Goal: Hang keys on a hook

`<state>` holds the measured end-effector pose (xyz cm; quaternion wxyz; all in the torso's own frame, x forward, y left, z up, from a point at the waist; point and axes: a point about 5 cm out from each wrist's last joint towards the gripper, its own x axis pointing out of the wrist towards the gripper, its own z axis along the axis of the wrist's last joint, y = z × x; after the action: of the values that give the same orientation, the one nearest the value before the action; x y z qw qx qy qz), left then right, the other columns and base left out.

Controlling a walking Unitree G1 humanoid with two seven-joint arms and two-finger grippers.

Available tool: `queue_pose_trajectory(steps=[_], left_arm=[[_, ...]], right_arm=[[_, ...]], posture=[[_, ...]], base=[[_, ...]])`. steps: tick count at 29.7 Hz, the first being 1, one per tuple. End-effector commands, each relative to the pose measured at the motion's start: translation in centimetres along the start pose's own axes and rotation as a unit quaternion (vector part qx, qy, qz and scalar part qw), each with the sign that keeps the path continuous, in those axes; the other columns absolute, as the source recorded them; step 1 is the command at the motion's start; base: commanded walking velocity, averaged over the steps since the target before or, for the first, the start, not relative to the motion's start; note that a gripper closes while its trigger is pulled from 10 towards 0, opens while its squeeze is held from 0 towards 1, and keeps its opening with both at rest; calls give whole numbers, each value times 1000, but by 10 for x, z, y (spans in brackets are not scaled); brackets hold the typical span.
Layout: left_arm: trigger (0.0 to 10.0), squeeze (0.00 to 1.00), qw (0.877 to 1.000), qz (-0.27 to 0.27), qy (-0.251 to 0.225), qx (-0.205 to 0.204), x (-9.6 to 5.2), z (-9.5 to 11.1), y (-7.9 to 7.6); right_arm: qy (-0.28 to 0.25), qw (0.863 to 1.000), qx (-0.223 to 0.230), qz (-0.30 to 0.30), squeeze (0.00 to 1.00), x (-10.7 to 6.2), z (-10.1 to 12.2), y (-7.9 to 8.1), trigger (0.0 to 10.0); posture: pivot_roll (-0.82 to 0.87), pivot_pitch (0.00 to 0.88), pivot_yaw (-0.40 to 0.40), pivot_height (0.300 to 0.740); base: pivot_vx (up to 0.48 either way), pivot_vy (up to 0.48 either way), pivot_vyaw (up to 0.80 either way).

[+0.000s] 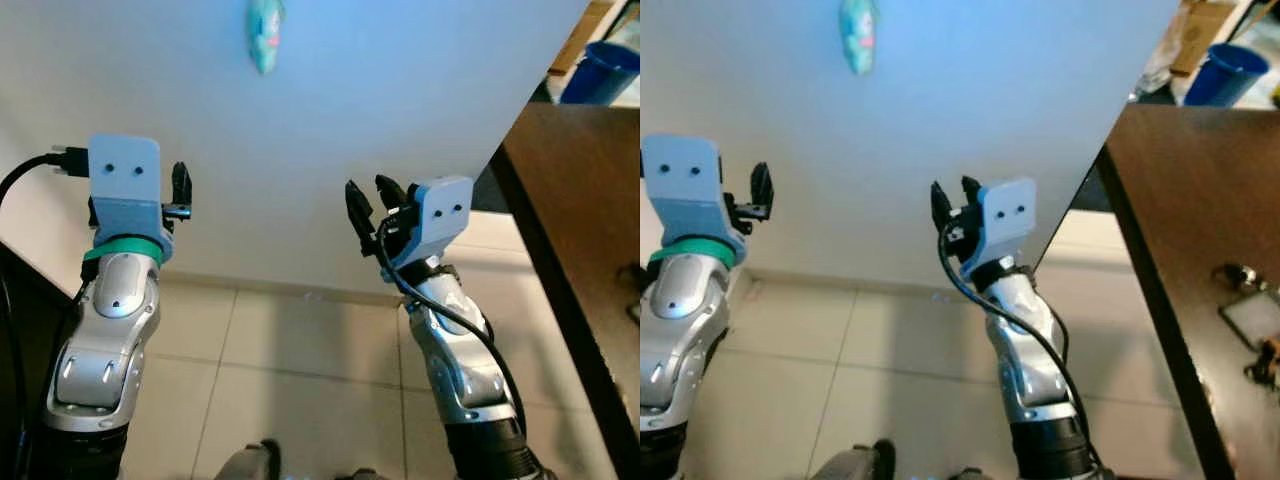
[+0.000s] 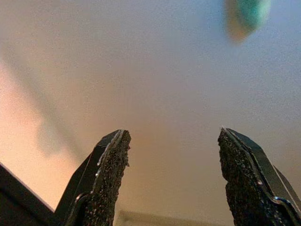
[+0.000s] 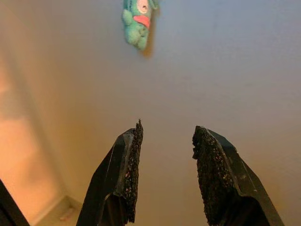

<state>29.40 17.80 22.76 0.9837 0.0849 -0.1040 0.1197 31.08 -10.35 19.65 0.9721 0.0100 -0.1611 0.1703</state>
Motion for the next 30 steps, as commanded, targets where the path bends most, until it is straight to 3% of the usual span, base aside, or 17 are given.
queue_pose_trajectory(steps=[1,3,6,30], left_arm=[[10000,0,999,-16,27,-31,-1,-4,-3],[10000,0,996,-30,54,-66,-1,-7,-7],[10000,0,995,-39,57,-76,-1,-6,-9],[10000,0,994,-79,34,-66,0,4,-15]], right_arm=[[7,1000,13,-9,0,-1,-3,-2,10000],[9,1000,17,-10,0,0,-3,-3,10000],[8,1000,17,-9,0,0,-3,-2,10000],[6,1000,20,-8,0,1,-2,-2,10000]], posture=[[99,49,91,740],[101,47,90,740],[101,47,90,740],[104,56,92,740]], base=[[0,0,-800],[0,0,-800],[0,0,-800],[0,0,-800]])
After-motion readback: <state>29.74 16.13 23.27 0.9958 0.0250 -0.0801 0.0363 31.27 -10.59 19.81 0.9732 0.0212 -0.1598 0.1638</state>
